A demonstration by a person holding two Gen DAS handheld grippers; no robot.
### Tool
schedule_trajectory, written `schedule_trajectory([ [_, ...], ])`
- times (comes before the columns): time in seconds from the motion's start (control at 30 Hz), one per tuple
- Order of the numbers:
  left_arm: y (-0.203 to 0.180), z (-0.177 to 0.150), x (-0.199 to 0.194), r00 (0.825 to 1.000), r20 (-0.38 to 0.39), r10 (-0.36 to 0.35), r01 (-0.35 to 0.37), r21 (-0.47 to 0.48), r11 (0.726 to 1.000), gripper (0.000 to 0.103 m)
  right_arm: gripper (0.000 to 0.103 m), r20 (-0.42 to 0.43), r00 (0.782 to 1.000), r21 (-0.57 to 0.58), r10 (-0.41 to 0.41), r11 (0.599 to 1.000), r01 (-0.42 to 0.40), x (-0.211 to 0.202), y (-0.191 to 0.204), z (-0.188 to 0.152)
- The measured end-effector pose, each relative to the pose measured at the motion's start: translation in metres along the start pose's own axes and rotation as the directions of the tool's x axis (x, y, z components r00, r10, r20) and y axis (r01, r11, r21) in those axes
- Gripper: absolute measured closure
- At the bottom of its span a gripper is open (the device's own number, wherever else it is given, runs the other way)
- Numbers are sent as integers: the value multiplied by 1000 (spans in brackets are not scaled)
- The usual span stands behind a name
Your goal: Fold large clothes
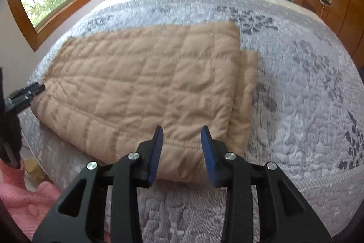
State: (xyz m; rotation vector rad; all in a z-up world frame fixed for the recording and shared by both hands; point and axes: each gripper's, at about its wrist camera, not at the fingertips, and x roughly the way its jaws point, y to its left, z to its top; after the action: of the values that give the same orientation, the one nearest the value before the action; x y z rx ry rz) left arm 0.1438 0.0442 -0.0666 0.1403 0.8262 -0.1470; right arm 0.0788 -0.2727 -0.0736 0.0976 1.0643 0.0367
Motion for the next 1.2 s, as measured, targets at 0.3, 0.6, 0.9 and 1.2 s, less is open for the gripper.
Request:
schedule_trajectory([
  [0.3, 4, -15, -19, 999, -29, 20, -21, -35, 999, 40, 71, -36, 999, 13, 28, 1000, -28, 25, -7, -13],
  [0.6, 20, -41, -30, 993, -118, 14, -29, -131, 991, 39, 71, -43, 998, 6, 45, 999, -45, 26, -10, -11],
  [0.9, 40, -55, -12, 981, -162, -108, 53, -312, 949, 37, 71, -41, 997, 7, 61, 998, -60, 26, -12, -11],
  [1.2, 61, -69, -4, 942, -156, -297, 179, -515, 838, 34, 71, -50, 997, 11, 62, 998, -61, 27, -10, -9],
])
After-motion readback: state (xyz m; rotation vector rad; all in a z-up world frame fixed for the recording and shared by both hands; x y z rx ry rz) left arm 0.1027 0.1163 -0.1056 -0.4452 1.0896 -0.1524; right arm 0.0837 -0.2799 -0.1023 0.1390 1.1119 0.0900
